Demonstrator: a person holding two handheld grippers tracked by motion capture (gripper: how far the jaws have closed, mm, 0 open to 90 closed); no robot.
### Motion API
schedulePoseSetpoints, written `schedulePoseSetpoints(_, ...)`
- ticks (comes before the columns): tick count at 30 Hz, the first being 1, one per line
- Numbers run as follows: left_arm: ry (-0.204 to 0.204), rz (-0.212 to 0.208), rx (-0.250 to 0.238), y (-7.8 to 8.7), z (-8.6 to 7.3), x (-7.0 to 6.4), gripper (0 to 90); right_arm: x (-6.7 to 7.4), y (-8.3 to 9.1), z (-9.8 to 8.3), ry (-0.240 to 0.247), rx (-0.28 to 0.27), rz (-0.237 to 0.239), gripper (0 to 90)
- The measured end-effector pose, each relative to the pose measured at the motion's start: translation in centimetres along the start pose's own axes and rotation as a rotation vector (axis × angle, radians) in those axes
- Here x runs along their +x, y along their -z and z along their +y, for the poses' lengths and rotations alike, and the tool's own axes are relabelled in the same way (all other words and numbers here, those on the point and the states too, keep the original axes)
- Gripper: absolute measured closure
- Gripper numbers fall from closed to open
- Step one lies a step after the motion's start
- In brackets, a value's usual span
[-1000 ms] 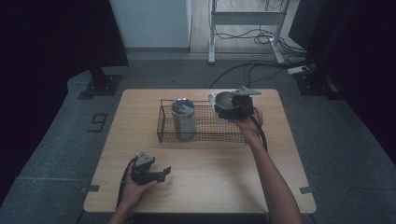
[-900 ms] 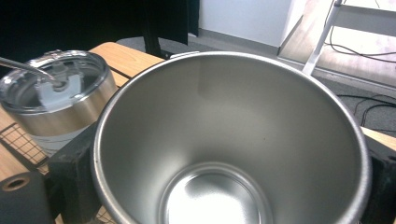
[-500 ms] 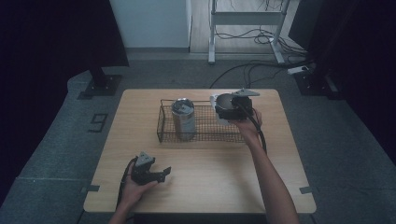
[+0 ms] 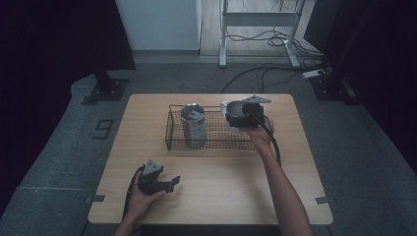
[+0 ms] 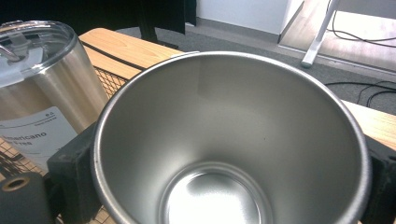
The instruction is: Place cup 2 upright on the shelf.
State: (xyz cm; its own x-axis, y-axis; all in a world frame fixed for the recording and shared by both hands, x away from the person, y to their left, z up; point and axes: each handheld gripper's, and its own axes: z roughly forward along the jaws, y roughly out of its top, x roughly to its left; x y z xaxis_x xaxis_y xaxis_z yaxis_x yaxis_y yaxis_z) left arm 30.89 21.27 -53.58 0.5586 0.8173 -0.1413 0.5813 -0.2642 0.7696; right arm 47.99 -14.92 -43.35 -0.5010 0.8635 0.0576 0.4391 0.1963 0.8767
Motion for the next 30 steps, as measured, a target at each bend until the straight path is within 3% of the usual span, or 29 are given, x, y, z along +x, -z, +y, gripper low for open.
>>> schedulePoseSetpoints(30,0.0,-0.009,0.005,0.0,0.0,-0.1,15.3,-0.5,-2.0,-2.2,-0.015,0.048,0.002,6.4)
